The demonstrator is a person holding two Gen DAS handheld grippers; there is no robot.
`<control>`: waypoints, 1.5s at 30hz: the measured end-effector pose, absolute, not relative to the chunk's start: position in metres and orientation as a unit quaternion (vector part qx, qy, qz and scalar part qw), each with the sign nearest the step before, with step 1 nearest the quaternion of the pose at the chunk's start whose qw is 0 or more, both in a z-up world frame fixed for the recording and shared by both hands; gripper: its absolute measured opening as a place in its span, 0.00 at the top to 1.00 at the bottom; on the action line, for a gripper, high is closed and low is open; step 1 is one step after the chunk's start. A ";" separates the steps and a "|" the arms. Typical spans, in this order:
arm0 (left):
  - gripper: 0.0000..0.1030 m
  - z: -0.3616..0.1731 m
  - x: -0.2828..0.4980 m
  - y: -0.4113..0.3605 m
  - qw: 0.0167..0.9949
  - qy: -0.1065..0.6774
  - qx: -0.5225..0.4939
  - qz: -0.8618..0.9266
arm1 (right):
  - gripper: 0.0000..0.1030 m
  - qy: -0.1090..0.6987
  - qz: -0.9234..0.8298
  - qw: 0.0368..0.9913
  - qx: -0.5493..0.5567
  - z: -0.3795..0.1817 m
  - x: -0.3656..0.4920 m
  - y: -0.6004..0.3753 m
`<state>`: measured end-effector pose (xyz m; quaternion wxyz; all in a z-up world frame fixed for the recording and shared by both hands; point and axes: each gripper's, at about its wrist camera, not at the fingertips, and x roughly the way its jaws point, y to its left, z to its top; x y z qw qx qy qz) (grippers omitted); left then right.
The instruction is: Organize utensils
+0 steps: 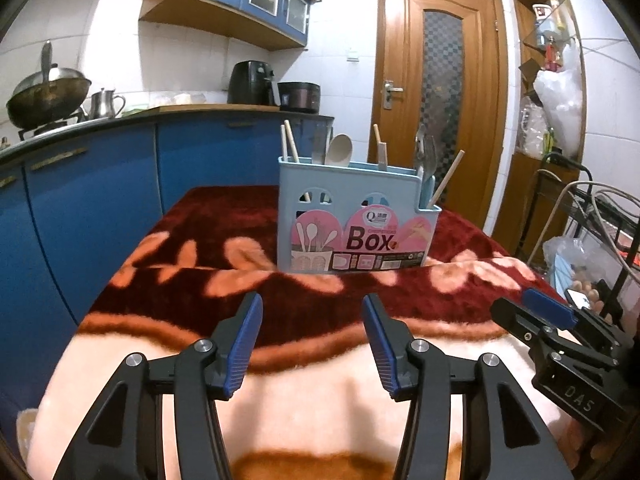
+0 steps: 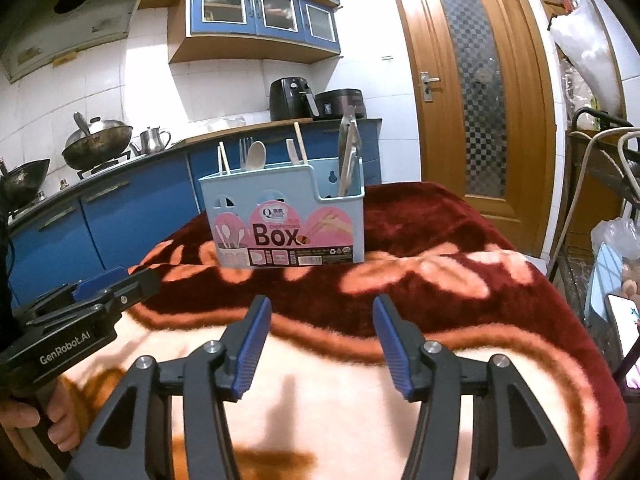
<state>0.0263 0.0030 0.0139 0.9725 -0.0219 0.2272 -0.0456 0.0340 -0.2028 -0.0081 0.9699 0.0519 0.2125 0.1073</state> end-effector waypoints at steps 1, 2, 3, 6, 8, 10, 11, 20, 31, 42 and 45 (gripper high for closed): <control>0.48 0.014 0.026 0.003 0.972 0.228 -0.023 -0.044 | 0.44 0.212 0.106 0.970 0.052 -0.008 0.034 -0.203; 0.48 0.014 0.026 0.004 0.973 0.228 -0.024 -0.043 | 0.44 0.211 0.105 0.970 0.053 -0.008 0.034 -0.203; 0.48 0.013 0.026 0.004 0.973 0.228 -0.025 -0.041 | 0.44 0.211 0.105 0.970 0.053 -0.008 0.034 -0.203; 0.48 0.012 0.028 0.004 0.972 0.233 -0.026 -0.036 | 0.44 0.211 0.105 0.970 0.052 -0.008 0.034 -0.203; 0.48 0.012 0.028 0.005 0.971 0.234 -0.027 -0.033 | 0.43 0.209 0.104 0.971 0.051 -0.008 0.033 -0.203; 0.48 0.012 0.029 0.005 0.971 0.235 -0.027 -0.031 | 0.43 0.209 0.105 0.971 0.050 -0.008 0.032 -0.203; 0.48 0.012 0.029 0.004 0.971 0.235 -0.026 -0.030 | 0.43 0.209 0.105 0.971 0.050 -0.008 0.032 -0.203; 0.48 0.012 0.027 -0.001 0.972 0.232 -0.010 -0.022 | 0.43 0.209 0.104 0.971 0.050 -0.008 0.032 -0.203; 0.48 0.013 0.026 0.001 0.973 0.228 -0.010 -0.025 | 0.43 0.211 0.105 0.971 0.050 -0.008 0.033 -0.203; 0.48 0.013 0.026 -0.001 0.973 0.230 -0.007 -0.026 | 0.43 0.212 0.105 0.970 0.050 -0.009 0.035 -0.203; 0.48 0.013 0.026 -0.001 0.973 0.230 -0.007 -0.025 | 0.43 0.213 0.106 0.970 0.049 -0.009 0.035 -0.203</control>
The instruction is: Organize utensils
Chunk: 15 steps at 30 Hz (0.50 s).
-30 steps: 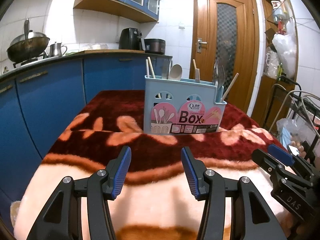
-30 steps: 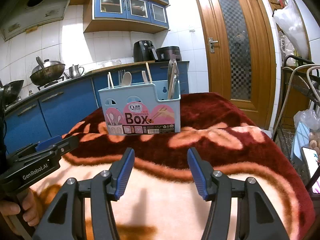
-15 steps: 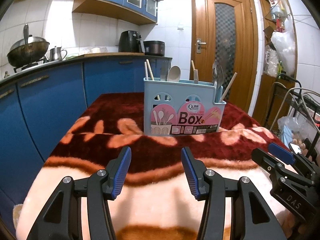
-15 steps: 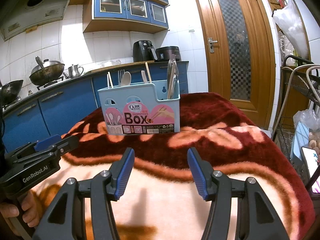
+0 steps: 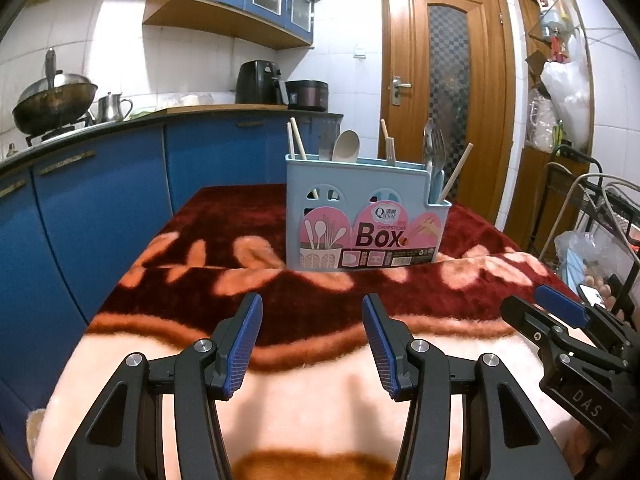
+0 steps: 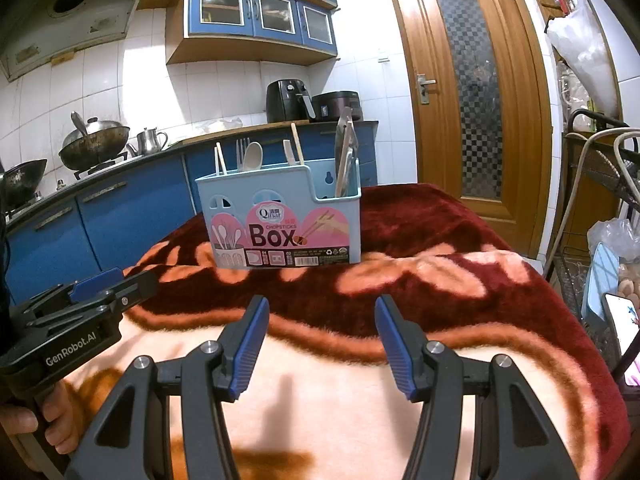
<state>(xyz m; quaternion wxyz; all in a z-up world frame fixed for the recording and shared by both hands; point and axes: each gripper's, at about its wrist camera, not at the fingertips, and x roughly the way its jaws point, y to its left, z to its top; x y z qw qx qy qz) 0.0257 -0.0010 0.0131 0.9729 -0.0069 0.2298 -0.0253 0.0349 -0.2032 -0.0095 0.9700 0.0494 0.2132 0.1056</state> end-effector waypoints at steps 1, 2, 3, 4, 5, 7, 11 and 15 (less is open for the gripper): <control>0.48 0.013 0.026 -0.001 0.973 0.230 -0.007 -0.025 | 0.43 0.213 0.105 0.970 0.049 -0.009 0.035 -0.203; 0.48 0.013 0.026 -0.001 0.973 0.229 -0.007 -0.026 | 0.43 0.213 0.105 0.970 0.049 -0.009 0.035 -0.203; 0.48 0.013 0.026 -0.001 0.973 0.229 -0.007 -0.025 | 0.43 0.213 0.105 0.970 0.049 -0.009 0.035 -0.203; 0.48 0.013 0.026 -0.001 0.973 0.229 -0.007 -0.025 | 0.43 0.213 0.105 0.970 0.049 -0.009 0.035 -0.203; 0.48 0.013 0.026 -0.001 0.973 0.229 -0.007 -0.025 | 0.43 0.212 0.105 0.970 0.049 -0.010 0.035 -0.203; 0.48 0.013 0.026 -0.001 0.973 0.228 -0.007 -0.024 | 0.43 0.213 0.105 0.970 0.049 -0.009 0.035 -0.203; 0.48 0.013 0.026 -0.002 0.973 0.229 -0.005 -0.025 | 0.43 0.213 0.105 0.970 0.049 -0.010 0.035 -0.203; 0.48 0.014 0.024 -0.002 0.973 0.228 -0.004 -0.023 | 0.43 0.212 0.106 0.970 0.049 -0.010 0.035 -0.203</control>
